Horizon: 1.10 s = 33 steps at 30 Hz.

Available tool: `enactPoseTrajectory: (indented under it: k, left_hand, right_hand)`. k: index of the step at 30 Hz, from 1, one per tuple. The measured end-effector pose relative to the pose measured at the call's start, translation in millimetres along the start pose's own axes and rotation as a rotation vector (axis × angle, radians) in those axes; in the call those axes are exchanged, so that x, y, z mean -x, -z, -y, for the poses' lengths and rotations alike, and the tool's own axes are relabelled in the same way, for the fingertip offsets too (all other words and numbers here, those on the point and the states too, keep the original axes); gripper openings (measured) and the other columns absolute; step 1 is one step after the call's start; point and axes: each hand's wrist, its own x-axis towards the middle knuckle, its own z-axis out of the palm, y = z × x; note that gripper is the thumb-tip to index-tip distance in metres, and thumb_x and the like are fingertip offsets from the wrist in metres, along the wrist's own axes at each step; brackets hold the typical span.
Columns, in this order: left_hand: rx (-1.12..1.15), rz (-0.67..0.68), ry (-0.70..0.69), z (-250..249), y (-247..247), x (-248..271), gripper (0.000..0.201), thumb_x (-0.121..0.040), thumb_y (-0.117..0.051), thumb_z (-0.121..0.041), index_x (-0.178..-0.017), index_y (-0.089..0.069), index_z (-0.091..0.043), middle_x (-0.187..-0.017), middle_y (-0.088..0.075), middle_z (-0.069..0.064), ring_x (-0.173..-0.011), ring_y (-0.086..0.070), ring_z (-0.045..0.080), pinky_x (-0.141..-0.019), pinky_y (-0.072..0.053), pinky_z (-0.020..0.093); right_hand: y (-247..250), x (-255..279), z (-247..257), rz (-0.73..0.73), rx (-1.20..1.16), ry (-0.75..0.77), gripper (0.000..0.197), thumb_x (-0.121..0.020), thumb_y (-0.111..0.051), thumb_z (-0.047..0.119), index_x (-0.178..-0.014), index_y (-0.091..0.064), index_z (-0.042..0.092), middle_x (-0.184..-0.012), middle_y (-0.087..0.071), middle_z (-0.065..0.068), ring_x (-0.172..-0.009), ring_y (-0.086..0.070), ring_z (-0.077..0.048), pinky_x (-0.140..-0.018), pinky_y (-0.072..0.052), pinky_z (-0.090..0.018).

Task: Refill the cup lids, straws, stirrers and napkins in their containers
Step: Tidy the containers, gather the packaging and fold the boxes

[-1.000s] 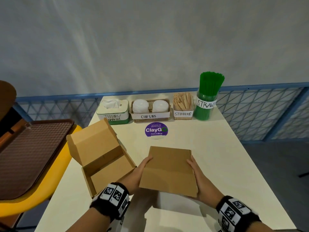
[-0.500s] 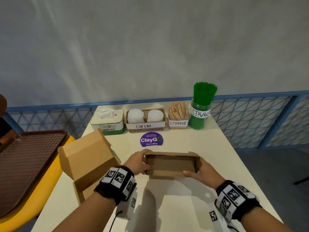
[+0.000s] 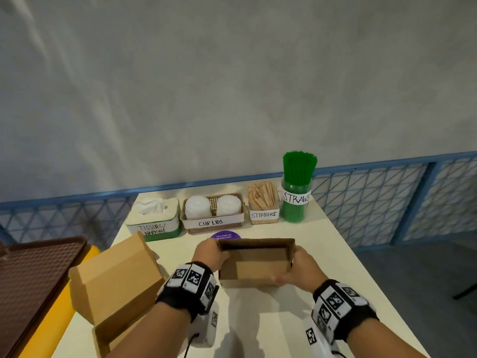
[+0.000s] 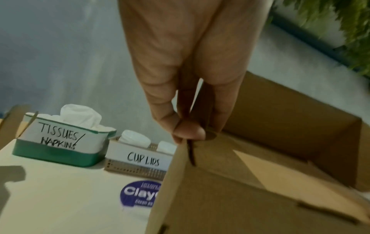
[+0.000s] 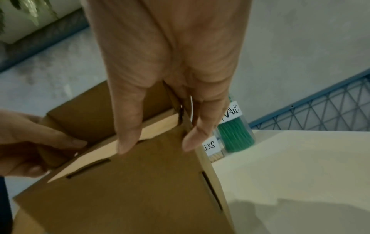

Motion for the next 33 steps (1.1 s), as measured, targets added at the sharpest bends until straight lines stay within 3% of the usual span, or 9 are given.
enactPoseTrajectory:
  k: [4,7,9,13,17,21,26,29,33]
  left_hand:
    - [0.237,0.083,0.072,-11,20,-10,0.023,-0.093,-0.049,-0.016,-0.072,-0.050,-0.008,-0.063,-0.057,0.010,-0.056,-0.059,0.024,-0.064,-0.055,0.036]
    - [0.341,0.167,0.150,-13,18,-10,0.022,-0.097,-0.039,-0.014,-0.078,-0.046,-0.005,-0.058,-0.051,0.011,-0.049,-0.050,0.021,-0.059,-0.052,0.033]
    - [0.348,0.219,0.169,-10,10,-8,0.018,-0.098,-0.034,-0.015,-0.092,-0.047,-0.004,-0.061,-0.050,0.010,-0.051,-0.050,0.020,-0.059,-0.051,0.032]
    - [0.259,0.233,0.096,-5,-1,-6,0.023,-0.098,-0.030,-0.013,-0.109,-0.047,-0.002,-0.064,-0.049,0.008,-0.053,-0.049,0.017,-0.056,-0.047,0.026]
    - [0.245,0.240,0.052,-3,-4,-5,0.029,-0.100,-0.029,-0.014,-0.119,-0.045,0.000,-0.076,-0.052,0.010,-0.059,-0.052,0.018,-0.056,-0.048,0.023]
    - [0.210,0.223,0.031,-3,-5,-1,0.033,-0.100,-0.028,-0.013,-0.125,-0.044,0.003,-0.113,-0.058,0.028,-0.100,-0.061,0.039,-0.064,-0.053,0.030]
    - [0.231,0.247,0.018,-2,-9,1,0.037,-0.099,-0.037,-0.015,-0.135,-0.036,-0.009,-0.130,-0.051,0.016,-0.116,-0.053,0.033,-0.084,-0.055,0.039]
    - [0.182,0.237,-0.006,0,-14,5,0.041,-0.097,-0.047,-0.018,-0.135,-0.033,-0.013,-0.130,-0.051,0.013,-0.114,-0.056,0.031,-0.081,-0.056,0.036]
    - [0.187,0.151,-0.073,4,-18,7,0.044,-0.094,-0.052,-0.016,-0.134,-0.034,-0.015,-0.126,-0.054,0.010,-0.111,-0.057,0.028,-0.079,-0.054,0.031]
  right_hand:
    - [19,-5,9,0.102,0.019,-0.002,0.087,-0.055,-0.089,0.026,-0.128,-0.044,0.014,-0.121,-0.055,0.000,-0.114,-0.052,-0.017,-0.092,-0.043,-0.023]
    - [24,-5,9,0.141,0.068,-0.021,0.081,-0.059,-0.087,0.027,-0.127,-0.044,0.016,-0.118,-0.057,0.003,-0.113,-0.053,-0.016,-0.086,-0.040,-0.020]
    - [22,-2,4,0.159,0.081,-0.025,0.084,-0.061,-0.086,0.029,-0.131,-0.040,0.017,-0.124,-0.057,0.000,-0.115,-0.053,-0.016,-0.088,-0.041,-0.021]
    - [14,7,-6,0.114,-0.008,0.036,0.112,-0.062,-0.085,0.026,-0.144,-0.009,0.025,-0.124,-0.051,0.002,-0.107,-0.052,-0.015,-0.084,-0.039,-0.022]
    - [11,11,-15,0.037,-0.015,0.059,0.110,-0.058,-0.087,0.029,-0.142,-0.016,0.025,-0.130,-0.047,-0.001,-0.109,-0.051,-0.017,-0.089,-0.046,-0.030]
    - [8,13,-14,0.010,-0.031,0.060,0.105,-0.058,-0.087,0.028,-0.139,-0.020,0.023,-0.127,-0.048,-0.001,-0.113,-0.049,-0.018,-0.095,-0.045,-0.034]
    - [8,16,-4,-0.005,-0.054,0.089,0.120,-0.063,-0.085,0.019,-0.145,0.001,0.032,-0.122,-0.045,0.004,-0.108,-0.053,-0.019,-0.091,-0.048,-0.029]
    - [12,18,3,-0.006,-0.042,0.089,0.110,-0.065,-0.083,0.015,-0.144,-0.007,0.028,-0.107,-0.046,0.005,-0.083,-0.051,-0.006,-0.068,-0.043,-0.009]
    - [16,20,3,-0.010,-0.005,0.079,0.088,-0.066,-0.083,0.017,-0.132,-0.025,0.022,-0.088,-0.044,0.010,-0.068,-0.042,0.004,-0.056,-0.039,-0.008]
